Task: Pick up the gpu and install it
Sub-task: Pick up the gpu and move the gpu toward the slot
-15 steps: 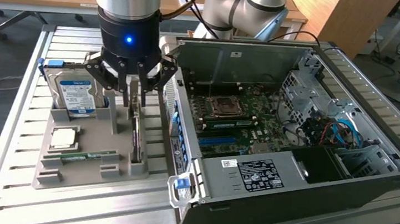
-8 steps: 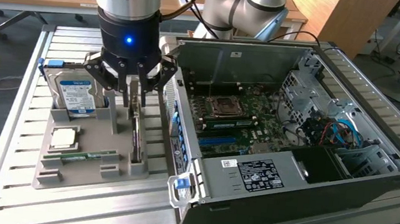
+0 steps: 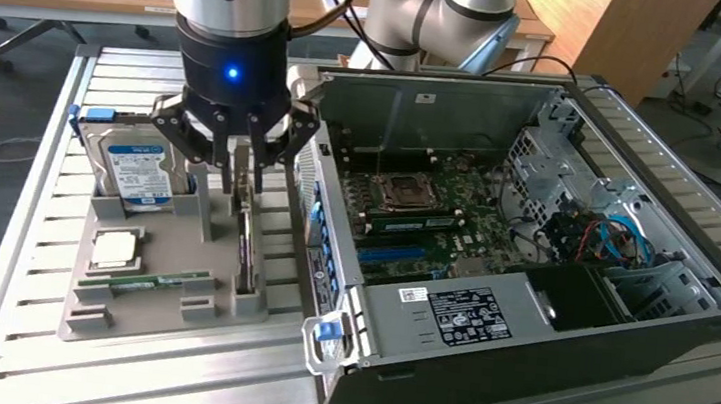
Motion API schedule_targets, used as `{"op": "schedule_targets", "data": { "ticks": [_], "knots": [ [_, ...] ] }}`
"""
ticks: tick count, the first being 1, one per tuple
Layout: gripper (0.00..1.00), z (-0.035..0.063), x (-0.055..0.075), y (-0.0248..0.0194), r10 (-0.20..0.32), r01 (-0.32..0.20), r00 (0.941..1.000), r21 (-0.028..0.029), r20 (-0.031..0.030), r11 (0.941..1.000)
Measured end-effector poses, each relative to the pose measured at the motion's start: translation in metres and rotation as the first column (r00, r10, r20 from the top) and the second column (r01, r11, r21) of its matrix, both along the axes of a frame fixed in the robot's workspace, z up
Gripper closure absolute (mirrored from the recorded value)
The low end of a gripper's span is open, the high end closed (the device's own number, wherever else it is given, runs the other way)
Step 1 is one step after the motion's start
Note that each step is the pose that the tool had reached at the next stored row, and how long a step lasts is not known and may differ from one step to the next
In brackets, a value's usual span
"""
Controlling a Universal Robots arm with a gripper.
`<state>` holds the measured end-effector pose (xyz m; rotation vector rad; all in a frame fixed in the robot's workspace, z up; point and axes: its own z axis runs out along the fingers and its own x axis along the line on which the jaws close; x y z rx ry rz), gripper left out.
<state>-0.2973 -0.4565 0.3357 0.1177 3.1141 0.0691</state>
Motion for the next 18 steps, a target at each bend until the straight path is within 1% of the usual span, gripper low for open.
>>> {"op": "schedule_targets", "data": {
  "ticks": [8,18],
  "knots": [
    [0.64,-0.0106,0.0,0.0,0.0,0.0,1.0,-0.0002,-0.0003,1.0],
    [0.64,-0.012,0.0,0.0,0.0,0.0,1.0,0.0,0.0,1.0]
  ]
}}
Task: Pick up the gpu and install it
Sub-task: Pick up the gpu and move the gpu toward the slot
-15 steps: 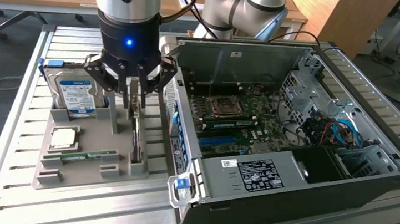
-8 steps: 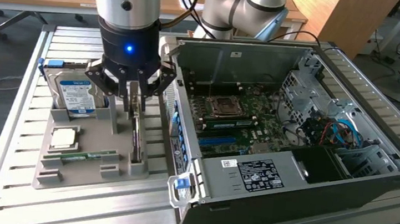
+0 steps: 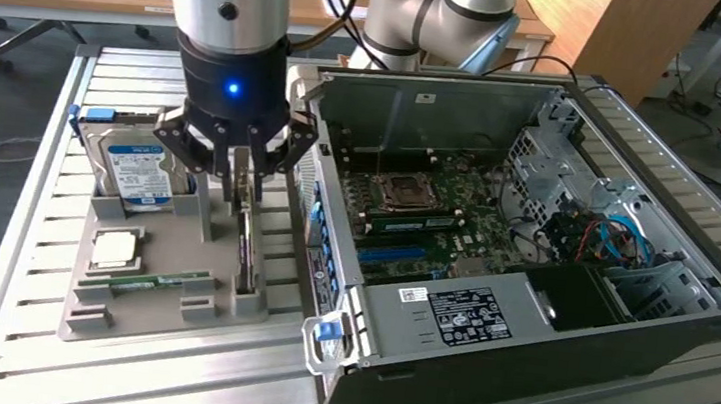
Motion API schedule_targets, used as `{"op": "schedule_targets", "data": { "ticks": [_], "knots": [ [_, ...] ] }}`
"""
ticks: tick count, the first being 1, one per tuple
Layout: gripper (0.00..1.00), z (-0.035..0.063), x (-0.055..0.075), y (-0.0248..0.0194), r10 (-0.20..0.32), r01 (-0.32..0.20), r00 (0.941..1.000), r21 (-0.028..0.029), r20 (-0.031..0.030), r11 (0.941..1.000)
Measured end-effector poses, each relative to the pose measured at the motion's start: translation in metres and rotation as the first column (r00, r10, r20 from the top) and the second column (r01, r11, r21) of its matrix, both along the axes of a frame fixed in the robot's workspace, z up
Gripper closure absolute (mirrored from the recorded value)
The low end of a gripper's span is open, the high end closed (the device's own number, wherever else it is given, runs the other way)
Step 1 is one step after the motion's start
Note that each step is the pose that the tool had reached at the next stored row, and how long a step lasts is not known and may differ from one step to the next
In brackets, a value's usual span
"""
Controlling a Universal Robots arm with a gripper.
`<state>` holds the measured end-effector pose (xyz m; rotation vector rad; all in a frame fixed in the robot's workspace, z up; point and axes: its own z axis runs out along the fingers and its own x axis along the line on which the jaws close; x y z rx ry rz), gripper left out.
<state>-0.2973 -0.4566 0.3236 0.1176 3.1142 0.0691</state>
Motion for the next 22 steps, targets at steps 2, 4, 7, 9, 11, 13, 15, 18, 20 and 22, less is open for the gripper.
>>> {"op": "schedule_targets", "data": {
  "ticks": [2,4,7,9,11,13,15,18,20,22],
  "knots": [
    [0.64,-0.001,0.0,0.0,0.0,0.0,1.0,-0.0002,-0.0002,1.0],
    [0.64,-0.0021,0.0,0.0,0.0,0.0,1.0,-0.0002,-0.0003,1.0],
    [0.64,-0.0031,0.0,0.0,0.0,0.0,1.0,-0.0002,-0.0002,1.0],
    [0.64,-0.0035,-0.0001,0.0,0.0,0.0,1.0,0.0007,-0.0003,1.0],
    [0.64,-0.0037,0.0,0.0,0.0,0.0,1.0,0.0012,-0.0003,1.0],
    [0.64,-0.0038,0.0,0.0,0.0,0.0,1.0,0.0022,-0.0002,1.0],
    [0.64,-0.004,0.0,0.0,0.0,0.0,1.0,0.0033,-0.0001,1.0],
    [0.64,-0.0041,0.0,0.0,0.0,0.0,1.0,0.0044,-0.0002,1.0],
    [0.64,-0.0042,0.0,0.0,0.0,0.0,1.0,0.0052,-0.0002,1.0],
    [0.64,-0.0048,-0.0001,0.0,0.0,0.0,1.0,0.006,-0.0001,1.0]
  ]
}}
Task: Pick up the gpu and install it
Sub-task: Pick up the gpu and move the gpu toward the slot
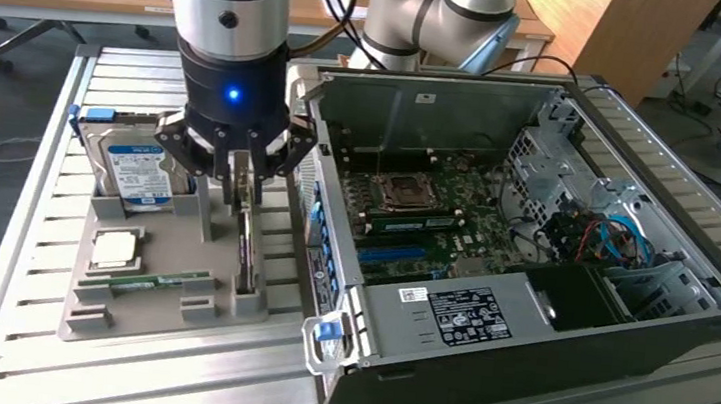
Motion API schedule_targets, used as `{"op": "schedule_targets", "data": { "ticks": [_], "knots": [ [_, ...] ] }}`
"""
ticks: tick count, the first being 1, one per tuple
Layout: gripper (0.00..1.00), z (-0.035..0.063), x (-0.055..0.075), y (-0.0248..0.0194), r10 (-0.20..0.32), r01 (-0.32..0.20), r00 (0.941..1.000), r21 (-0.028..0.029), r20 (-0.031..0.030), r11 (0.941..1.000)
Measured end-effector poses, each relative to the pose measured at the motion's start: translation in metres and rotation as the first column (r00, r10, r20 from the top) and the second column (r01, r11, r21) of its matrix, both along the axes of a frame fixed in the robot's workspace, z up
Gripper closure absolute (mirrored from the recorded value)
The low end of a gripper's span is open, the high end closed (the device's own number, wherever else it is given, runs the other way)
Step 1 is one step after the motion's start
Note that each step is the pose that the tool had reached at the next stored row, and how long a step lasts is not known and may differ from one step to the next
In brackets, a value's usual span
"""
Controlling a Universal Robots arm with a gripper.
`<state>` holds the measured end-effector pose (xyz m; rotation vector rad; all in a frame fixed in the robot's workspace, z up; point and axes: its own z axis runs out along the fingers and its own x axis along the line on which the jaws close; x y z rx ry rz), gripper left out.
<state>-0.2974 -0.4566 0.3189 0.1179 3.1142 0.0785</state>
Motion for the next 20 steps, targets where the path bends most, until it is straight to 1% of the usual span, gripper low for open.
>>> {"op": "schedule_targets", "data": {
  "ticks": [6,20],
  "knots": [
    [0.64,-0.0053,0.0,0.0,0.0,0.0,1.0,-0.0001,-0.0001,1.0],
    [0.64,-0.0082,0.0,0.0,0.0,0.0,1.0,-0.0001,-0.0001,1.0]
  ]
}}
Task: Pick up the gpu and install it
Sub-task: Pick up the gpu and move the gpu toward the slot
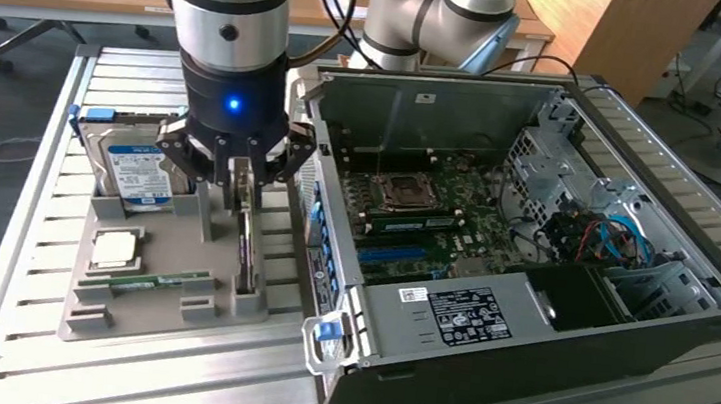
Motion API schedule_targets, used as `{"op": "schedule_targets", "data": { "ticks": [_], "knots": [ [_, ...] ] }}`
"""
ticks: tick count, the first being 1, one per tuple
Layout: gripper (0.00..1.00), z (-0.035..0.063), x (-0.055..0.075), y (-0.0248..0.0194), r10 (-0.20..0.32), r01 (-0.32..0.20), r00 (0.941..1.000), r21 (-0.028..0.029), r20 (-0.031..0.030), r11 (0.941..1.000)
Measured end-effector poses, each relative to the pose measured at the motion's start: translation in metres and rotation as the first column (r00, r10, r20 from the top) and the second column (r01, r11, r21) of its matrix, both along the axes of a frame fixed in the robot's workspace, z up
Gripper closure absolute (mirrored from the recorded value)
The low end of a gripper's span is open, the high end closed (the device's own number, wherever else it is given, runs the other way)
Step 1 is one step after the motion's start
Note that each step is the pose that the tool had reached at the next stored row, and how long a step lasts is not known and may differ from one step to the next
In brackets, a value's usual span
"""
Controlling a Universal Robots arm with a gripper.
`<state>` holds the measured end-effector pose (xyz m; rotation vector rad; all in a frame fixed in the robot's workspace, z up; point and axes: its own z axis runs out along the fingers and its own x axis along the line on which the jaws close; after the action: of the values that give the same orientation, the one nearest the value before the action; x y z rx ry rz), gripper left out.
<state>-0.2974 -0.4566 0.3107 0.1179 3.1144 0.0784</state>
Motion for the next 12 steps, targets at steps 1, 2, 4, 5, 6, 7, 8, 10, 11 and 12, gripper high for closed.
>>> {"op": "schedule_targets", "data": {
  "ticks": [1,2,4,5,6,7,8,10,11,12],
  "knots": [
    [0.64,0.0,0.0,0.0,0.0,0.0,1.0,-0.0001,-0.0001,1.0],
    [0.64,0.0,0.0,0.0,0.0,0.0,1.0,-0.0001,-0.0001,1.0],
    [0.64,-0.0001,0.0,0.0,0.0,0.0,1.0,-0.0001,-0.0001,1.0],
    [0.64,-0.0001,0.0,0.0,0.0,0.0,1.0,0.0,-0.0001,1.0],
    [0.64,-0.0001,0.0,0.0,0.0,0.0,1.0,0.0,-0.0001,1.0],
    [0.64,-0.0002,0.0,0.0,0.0,0.0,1.0,0.0,0.0,1.0],
    [0.64,-0.0004,0.0,0.0,0.0,0.0,1.0,0.0001,0.0,1.0],
    [0.64,-0.0015,0.0,0.0,0.0,0.0,1.0,0.0003,0.0003,1.0],
    [0.64,-0.0022,0.0,0.0,0.0,0.0,1.0,0.0,0.0,1.0],
    [0.64,-0.0032,0.0,0.0,0.0,0.0,1.0,0.0001,0.0,1.0]
  ]
}}
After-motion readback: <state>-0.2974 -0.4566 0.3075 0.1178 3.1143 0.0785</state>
